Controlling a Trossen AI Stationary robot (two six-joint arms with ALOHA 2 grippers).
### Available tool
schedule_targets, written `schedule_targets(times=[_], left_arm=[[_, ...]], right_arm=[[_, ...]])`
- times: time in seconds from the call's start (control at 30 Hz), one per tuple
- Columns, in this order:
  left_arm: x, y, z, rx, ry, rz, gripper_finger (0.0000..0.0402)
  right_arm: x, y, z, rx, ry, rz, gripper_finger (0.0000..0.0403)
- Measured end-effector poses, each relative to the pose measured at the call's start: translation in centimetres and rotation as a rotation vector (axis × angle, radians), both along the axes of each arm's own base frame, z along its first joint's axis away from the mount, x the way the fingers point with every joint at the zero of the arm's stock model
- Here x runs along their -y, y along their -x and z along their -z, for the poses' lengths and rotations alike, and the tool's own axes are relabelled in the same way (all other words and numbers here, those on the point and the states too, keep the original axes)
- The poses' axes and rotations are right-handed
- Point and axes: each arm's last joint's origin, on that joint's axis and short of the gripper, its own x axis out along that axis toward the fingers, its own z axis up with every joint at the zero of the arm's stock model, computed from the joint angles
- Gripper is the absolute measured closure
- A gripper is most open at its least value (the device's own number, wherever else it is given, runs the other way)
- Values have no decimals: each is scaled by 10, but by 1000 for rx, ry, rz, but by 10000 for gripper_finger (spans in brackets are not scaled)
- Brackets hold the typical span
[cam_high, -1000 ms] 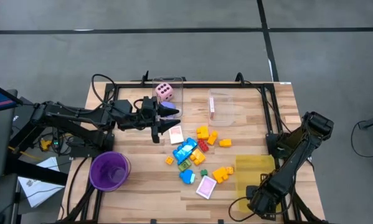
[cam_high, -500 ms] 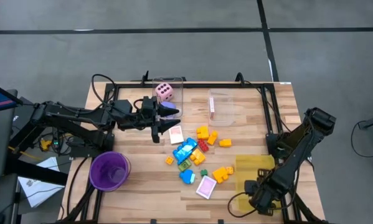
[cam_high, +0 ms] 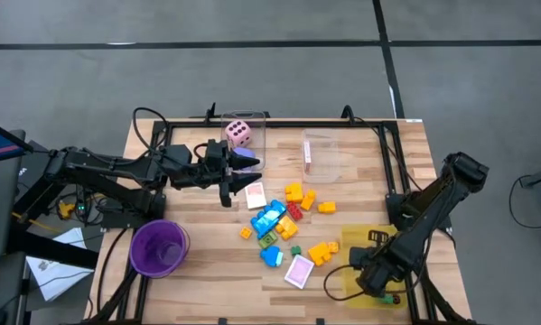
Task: Pick & Place Toys
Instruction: Put the green game piece into the bin
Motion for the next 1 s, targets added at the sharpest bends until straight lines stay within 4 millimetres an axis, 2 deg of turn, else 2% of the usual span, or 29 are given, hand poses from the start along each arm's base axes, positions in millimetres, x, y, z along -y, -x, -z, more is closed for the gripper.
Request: schedule_targets(times=[0.07, 0.13, 0.47, 0.63, 1.0], left_arm=[[0, 0, 0, 0, 0, 1, 189], [0, 0, 0, 0, 0, 5, 189], [1, 0, 1, -11, -2, 14, 189], [1, 0, 1, -13, -2, 14, 189], [1, 0, 2, -20, -3, 14, 189]], right_arm=[[5, -2, -6, 52, 0, -4, 385], [11, -3, -14, 109, 9, 16, 396], [52, -11, -59, 414, -41, 164, 401], [64, -17, -79, 602, -98, 210, 402], [91, -18, -99, 712, -131, 289, 402]])
